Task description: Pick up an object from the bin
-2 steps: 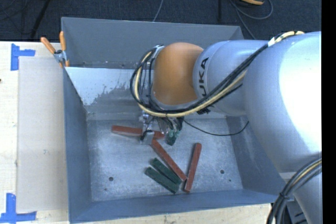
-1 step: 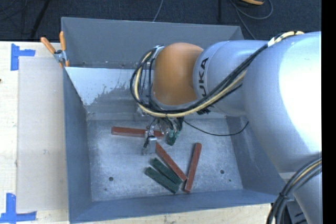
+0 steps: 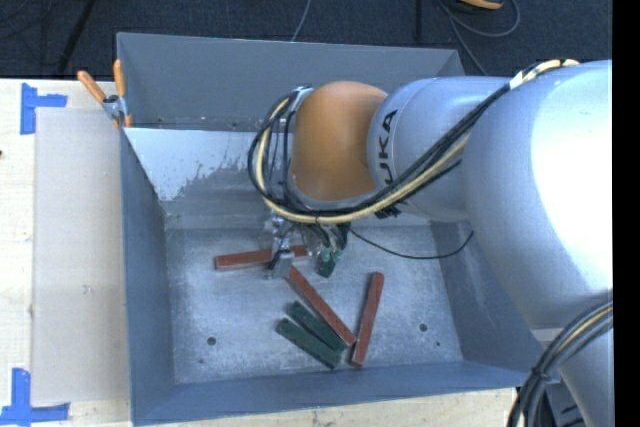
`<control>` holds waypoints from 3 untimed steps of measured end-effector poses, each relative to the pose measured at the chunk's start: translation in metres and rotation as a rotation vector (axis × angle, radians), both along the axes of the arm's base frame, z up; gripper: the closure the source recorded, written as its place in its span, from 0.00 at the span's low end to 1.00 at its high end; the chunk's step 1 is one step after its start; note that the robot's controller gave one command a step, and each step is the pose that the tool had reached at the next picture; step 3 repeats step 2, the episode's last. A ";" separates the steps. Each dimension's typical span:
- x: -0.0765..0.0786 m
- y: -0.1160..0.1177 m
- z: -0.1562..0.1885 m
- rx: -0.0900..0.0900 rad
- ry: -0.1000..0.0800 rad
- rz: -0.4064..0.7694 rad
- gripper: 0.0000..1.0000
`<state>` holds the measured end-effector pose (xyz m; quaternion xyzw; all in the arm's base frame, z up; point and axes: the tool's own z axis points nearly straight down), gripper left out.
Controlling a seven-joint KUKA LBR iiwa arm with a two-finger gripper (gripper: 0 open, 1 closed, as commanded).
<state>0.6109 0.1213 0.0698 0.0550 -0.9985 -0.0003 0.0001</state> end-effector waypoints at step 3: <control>0.002 0.017 0.173 0.000 -0.008 0.129 1.00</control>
Offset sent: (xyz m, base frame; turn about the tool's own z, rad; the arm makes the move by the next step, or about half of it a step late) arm -0.0087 0.0128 0.1247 -0.1293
